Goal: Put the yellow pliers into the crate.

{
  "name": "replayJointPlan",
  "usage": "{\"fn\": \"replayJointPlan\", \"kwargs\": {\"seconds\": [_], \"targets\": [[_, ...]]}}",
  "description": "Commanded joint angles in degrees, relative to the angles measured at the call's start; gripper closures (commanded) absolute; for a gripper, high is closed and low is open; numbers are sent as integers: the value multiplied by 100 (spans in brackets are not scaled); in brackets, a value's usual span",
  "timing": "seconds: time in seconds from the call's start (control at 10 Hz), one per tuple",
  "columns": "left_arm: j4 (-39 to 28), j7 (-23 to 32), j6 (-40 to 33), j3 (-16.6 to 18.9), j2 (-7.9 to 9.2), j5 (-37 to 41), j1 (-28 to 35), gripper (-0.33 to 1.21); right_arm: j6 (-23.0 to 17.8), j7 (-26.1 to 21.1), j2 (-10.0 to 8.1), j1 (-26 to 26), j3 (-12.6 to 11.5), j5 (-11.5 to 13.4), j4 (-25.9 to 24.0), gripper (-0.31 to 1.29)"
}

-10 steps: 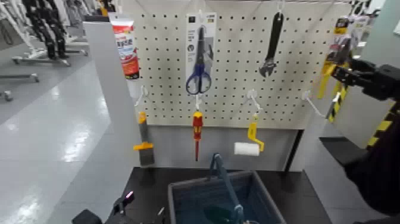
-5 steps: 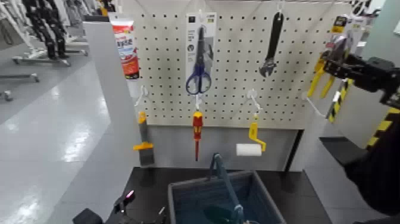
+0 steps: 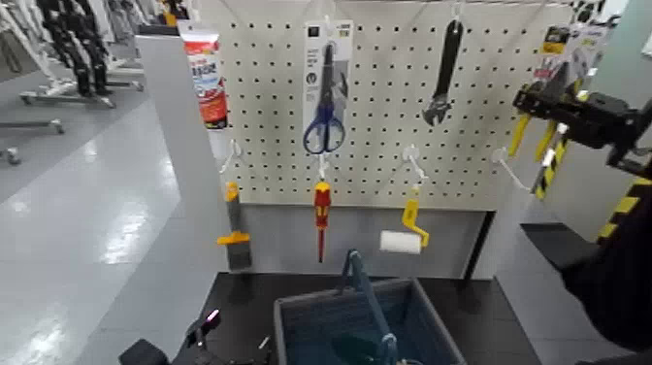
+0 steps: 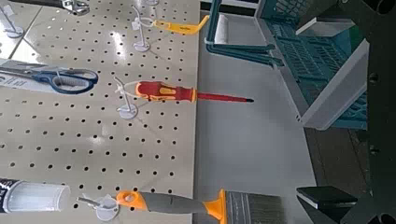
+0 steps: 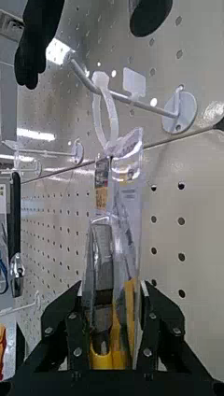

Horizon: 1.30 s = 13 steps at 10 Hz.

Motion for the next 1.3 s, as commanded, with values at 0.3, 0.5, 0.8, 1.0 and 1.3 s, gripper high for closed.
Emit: {"fn": "replayJointPlan", "kwargs": {"seconds": [0.3, 0.5, 0.8, 1.0, 1.3], "targets": [[0, 0, -9, 8, 0, -6, 0, 10, -170, 3, -14, -25, 23, -14, 11, 108], [0, -9, -9, 8, 0, -6, 0, 10, -276, 3, -14, -34, 31, -14, 11, 110], [0, -9, -9, 8, 0, -6, 0, 10, -249, -76, -5, -25, -4, -5, -50, 110], [0, -9, -18, 8, 9, -6, 8, 10, -197, -190, 12, 106, -162, 91, -340, 110], [-9, -18, -18, 17, 9, 3, 17, 10, 41, -427, 109, 458, -426, 135, -1096, 112]]}}
